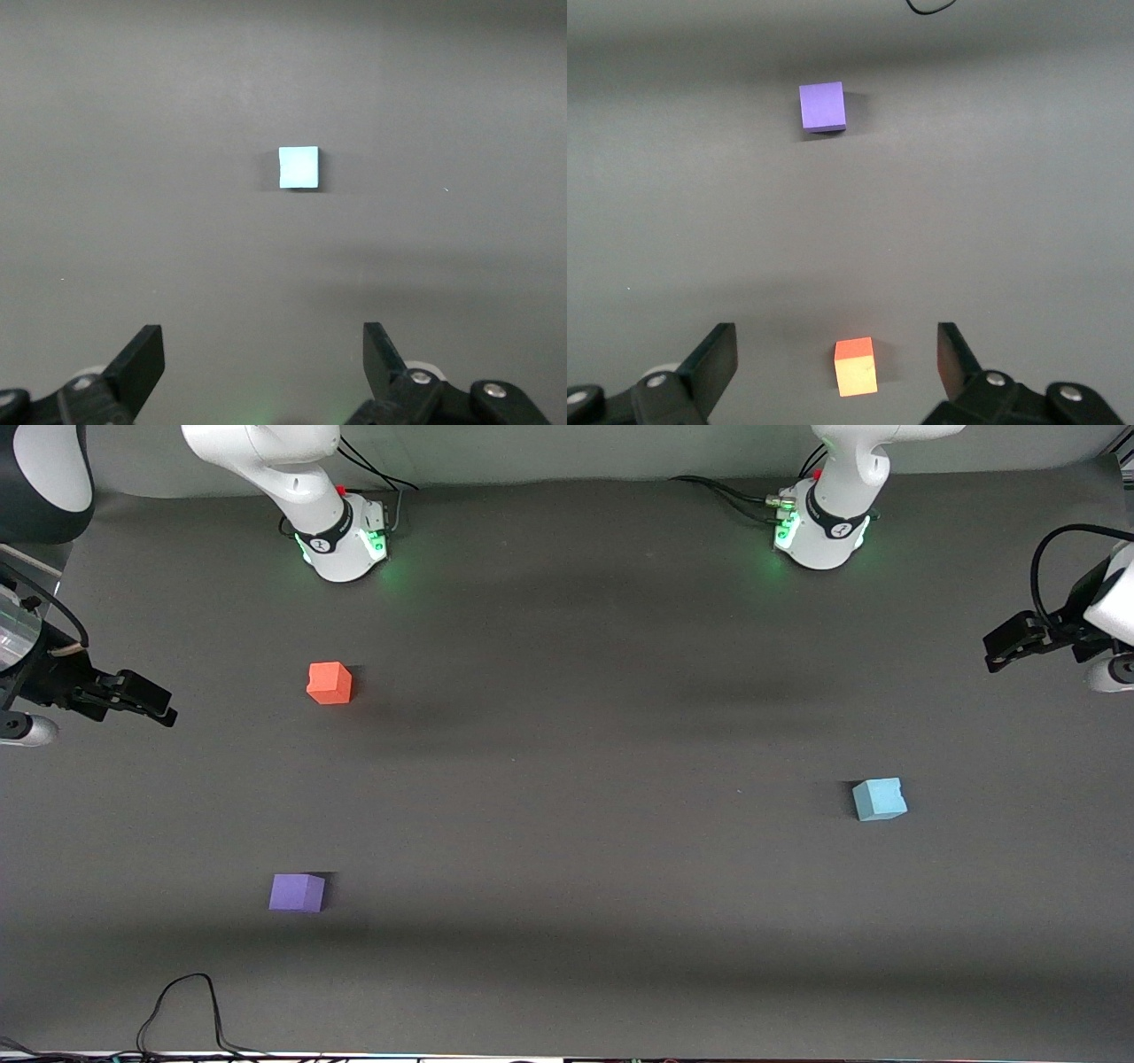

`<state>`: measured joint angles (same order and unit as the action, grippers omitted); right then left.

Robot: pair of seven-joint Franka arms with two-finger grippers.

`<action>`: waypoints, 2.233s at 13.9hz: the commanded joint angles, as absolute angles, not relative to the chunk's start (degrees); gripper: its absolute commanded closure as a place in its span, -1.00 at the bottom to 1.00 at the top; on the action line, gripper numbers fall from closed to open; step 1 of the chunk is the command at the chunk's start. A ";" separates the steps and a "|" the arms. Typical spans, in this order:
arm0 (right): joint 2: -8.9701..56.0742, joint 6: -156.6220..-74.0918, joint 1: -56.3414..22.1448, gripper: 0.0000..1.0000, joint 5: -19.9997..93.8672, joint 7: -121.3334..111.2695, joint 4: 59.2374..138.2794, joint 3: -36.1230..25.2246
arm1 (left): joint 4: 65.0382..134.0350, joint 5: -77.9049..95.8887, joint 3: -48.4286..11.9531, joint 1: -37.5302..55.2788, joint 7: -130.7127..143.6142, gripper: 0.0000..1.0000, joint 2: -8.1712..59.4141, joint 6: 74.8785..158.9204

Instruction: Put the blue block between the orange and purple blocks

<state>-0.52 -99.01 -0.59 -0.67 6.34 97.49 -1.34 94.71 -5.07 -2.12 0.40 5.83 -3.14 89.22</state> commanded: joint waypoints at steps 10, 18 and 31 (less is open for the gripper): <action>-0.18 -99.67 -1.14 -1.00 -0.79 6.15 98.00 -1.58 | 90.88 -3.96 -1.76 -0.53 5.01 -1.00 -0.18 84.99; -1.32 -100.28 -1.23 -1.00 -1.23 5.45 99.76 -1.41 | 92.29 -0.79 -1.76 -0.79 5.10 -1.00 8.86 88.93; -1.49 -102.04 -1.32 -1.00 -0.79 5.89 100.99 -0.97 | 93.16 -0.70 -1.84 -1.84 4.66 -1.00 30.14 109.94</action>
